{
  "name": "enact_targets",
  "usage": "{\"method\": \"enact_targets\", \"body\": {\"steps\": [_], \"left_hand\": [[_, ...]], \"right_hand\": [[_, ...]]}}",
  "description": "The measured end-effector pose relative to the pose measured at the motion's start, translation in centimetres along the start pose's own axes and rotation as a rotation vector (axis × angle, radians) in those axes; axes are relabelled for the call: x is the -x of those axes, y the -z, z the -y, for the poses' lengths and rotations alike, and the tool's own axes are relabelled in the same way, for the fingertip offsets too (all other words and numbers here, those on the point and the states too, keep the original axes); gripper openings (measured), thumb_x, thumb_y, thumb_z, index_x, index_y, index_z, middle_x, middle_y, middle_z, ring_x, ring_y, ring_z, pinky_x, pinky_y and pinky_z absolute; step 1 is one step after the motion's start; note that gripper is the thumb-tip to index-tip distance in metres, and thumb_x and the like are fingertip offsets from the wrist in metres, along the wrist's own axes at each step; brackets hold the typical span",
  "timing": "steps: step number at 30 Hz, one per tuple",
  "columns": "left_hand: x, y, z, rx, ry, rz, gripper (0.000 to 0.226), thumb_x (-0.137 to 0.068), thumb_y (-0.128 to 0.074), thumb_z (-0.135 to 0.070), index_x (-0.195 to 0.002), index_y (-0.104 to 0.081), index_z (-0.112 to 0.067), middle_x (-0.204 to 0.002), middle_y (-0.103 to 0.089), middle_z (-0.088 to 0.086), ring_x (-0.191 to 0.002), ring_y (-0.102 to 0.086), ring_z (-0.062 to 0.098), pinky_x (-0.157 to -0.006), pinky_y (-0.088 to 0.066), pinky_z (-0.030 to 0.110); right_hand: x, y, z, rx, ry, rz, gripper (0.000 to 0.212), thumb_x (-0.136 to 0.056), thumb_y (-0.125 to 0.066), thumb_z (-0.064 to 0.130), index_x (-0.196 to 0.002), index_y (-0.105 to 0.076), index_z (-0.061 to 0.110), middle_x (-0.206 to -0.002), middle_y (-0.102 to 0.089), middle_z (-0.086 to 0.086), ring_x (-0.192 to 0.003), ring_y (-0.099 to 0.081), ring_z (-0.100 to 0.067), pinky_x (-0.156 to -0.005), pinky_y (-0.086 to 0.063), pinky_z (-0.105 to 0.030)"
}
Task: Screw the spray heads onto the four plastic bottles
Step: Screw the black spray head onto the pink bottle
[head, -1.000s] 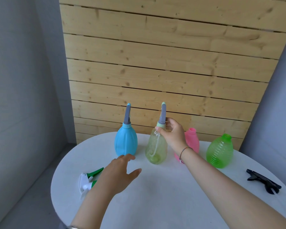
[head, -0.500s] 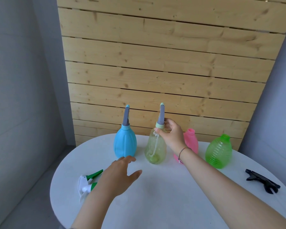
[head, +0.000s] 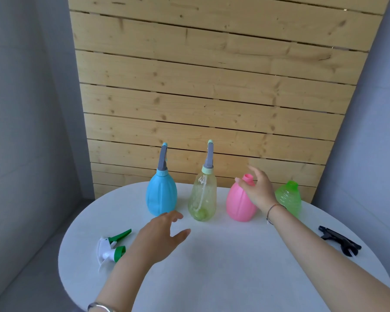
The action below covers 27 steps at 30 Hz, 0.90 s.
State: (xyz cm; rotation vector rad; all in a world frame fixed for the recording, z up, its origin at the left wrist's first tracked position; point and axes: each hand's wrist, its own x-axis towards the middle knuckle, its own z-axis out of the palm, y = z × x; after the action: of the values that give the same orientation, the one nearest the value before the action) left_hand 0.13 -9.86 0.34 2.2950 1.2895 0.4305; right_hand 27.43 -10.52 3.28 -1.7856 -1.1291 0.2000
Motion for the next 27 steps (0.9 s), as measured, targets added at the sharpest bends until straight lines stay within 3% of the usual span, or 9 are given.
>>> {"method": "enact_targets", "body": {"steps": [3,6,10,13,17,21,24,27], "left_hand": [[0.0,-0.2,-0.2,0.007,-0.009,0.008,0.048,-0.087,-0.051,-0.055,-0.13,-0.046,-0.033,-0.131,-0.054,-0.012,-0.118,-0.053,0.01,-0.093,-0.042,0.024],[-0.1,-0.5,-0.9,0.049,-0.03,-0.005,0.046,-0.087,-0.053,-0.053,-0.128,-0.048,-0.032,-0.128,-0.055,-0.012,-0.114,-0.054,0.01,-0.093,-0.044,0.025],[-0.2,-1.9,-2.8,0.141,-0.094,0.0,0.047,-0.086,-0.056,-0.052,-0.127,-0.048,-0.033,-0.128,-0.056,-0.012,-0.112,-0.055,0.009,-0.095,-0.046,0.027],[-0.4,-3.5,-4.7,0.263,-0.146,-0.006,0.065,-0.079,-0.061,-0.057,-0.136,-0.037,-0.034,-0.136,-0.047,-0.015,-0.117,-0.052,0.009,-0.092,-0.044,0.024],[-0.4,-5.3,-7.5,0.514,-0.189,0.021,0.097,-0.064,-0.075,-0.058,-0.142,-0.022,-0.037,-0.137,-0.034,-0.021,-0.119,-0.047,0.008,-0.091,-0.041,0.024],[-0.3,-7.3,-10.3,0.666,-0.246,0.092,0.103,-0.052,-0.085,-0.052,-0.136,-0.026,-0.045,-0.122,-0.044,-0.026,-0.106,-0.05,-0.012,-0.071,-0.047,0.004],[-0.4,-9.1,-12.1,0.67,-0.269,0.129,0.1,-0.05,-0.086,-0.051,-0.134,-0.032,-0.042,-0.122,-0.051,-0.019,-0.106,-0.056,0.0,-0.079,-0.055,0.019],[-0.3,-10.6,-13.5,0.651,-0.281,0.141,0.092,-0.048,-0.085,-0.051,-0.127,-0.04,-0.041,-0.118,-0.057,-0.016,-0.103,-0.06,0.005,-0.083,-0.057,0.031]], "right_hand": [[0.8,0.5,-1.5,-0.03,-0.007,0.028,0.041,-0.085,-0.064,0.013,-0.125,-0.057,0.012,-0.129,-0.06,-0.007,-0.121,-0.053,-0.025,-0.096,-0.039,-0.028],[1.9,1.4,-1.6,-0.048,0.045,-0.049,0.027,-0.082,-0.066,0.01,-0.109,-0.066,0.015,-0.111,-0.069,-0.003,-0.108,-0.061,-0.022,-0.083,-0.042,-0.027],[3.8,2.7,-1.1,-0.081,0.099,-0.115,0.019,-0.078,-0.072,0.009,-0.097,-0.069,0.015,-0.095,-0.072,0.0,-0.096,-0.066,-0.018,-0.084,-0.048,-0.024],[5.4,4.4,-0.4,-0.217,0.105,-0.178,0.02,-0.076,-0.075,0.014,-0.094,-0.067,0.02,-0.089,-0.072,0.005,-0.085,-0.066,-0.004,-0.075,-0.045,-0.008],[7.6,6.7,0.3,-0.431,0.042,-0.148,0.023,-0.076,-0.076,0.014,-0.097,-0.067,0.014,-0.089,-0.071,0.001,-0.075,-0.064,0.003,-0.071,-0.05,-0.011],[9.5,8.7,-0.2,-0.575,-0.071,-0.093,0.021,-0.077,-0.076,0.017,-0.096,-0.068,0.017,-0.083,-0.071,0.001,-0.071,-0.063,-0.002,-0.068,-0.052,-0.015],[10.2,10.3,-1.4,-0.627,-0.13,-0.058,0.025,-0.077,-0.075,0.014,-0.1,-0.066,0.012,-0.082,-0.07,-0.003,-0.067,-0.063,-0.002,-0.063,-0.051,-0.013],[10.4,11.9,-2.8,-0.551,-0.132,-0.031,0.026,-0.075,-0.077,0.02,-0.098,-0.067,0.016,-0.084,-0.072,-0.004,-0.076,-0.066,-0.008,-0.075,-0.054,-0.02]]}}
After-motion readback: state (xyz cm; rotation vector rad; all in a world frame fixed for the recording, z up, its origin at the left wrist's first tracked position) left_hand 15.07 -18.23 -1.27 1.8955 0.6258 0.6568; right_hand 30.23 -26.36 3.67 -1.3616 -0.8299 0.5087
